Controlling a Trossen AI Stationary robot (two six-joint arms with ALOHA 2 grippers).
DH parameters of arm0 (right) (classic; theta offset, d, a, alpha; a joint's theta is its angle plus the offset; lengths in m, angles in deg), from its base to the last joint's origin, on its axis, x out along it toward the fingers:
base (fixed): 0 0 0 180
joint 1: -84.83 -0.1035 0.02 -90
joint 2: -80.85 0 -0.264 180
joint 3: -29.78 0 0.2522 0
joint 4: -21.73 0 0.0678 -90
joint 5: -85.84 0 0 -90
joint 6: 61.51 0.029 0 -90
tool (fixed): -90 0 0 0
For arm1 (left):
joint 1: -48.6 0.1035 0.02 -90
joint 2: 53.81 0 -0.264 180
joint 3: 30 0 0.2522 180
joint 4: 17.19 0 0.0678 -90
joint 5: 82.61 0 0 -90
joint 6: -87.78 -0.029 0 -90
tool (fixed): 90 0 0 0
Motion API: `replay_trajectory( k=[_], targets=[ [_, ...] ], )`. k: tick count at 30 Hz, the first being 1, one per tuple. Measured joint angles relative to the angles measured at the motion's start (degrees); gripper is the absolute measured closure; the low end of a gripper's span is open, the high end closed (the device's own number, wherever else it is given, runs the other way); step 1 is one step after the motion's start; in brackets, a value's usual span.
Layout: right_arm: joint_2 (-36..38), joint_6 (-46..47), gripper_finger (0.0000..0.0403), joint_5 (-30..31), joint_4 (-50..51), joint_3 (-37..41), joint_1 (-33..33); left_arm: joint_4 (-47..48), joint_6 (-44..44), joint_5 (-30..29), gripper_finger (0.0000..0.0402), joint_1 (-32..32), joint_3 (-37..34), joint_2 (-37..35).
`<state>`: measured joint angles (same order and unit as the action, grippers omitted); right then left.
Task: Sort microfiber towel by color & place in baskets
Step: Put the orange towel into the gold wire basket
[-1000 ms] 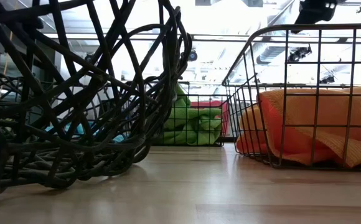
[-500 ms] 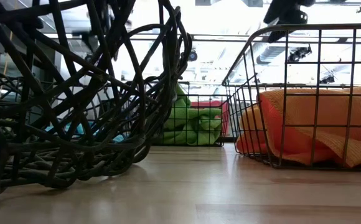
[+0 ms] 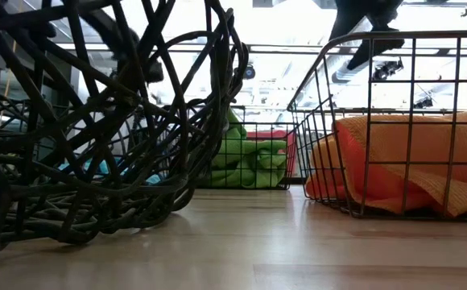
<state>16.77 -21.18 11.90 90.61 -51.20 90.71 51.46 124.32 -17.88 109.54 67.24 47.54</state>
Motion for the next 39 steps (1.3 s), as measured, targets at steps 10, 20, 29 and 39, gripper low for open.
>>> replay_trajectory(
  k=[10,20,29,39],
  targets=[
    [0.00,-8.33,0.0045,-1.31,3.29,0.00,6.78,-6.40,13.66,-0.56,0.0142,1.42,-8.57,-0.96],
    [0.00,-16.11,0.0045,-2.94,3.36,0.00,10.73,1.80,17.40,0.15,0.0146,-0.38,-8.89,-4.00],
    [-0.02,-19.87,0.0045,-3.01,2.81,0.00,13.66,2.24,26.10,2.47,0.0159,-1.19,-14.75,-5.11],
    [-0.02,-18.27,0.0045,-4.91,2.10,0.00,14.13,-4.11,33.98,0.83,0.0174,-1.85,-20.45,-5.12]
  ],
)
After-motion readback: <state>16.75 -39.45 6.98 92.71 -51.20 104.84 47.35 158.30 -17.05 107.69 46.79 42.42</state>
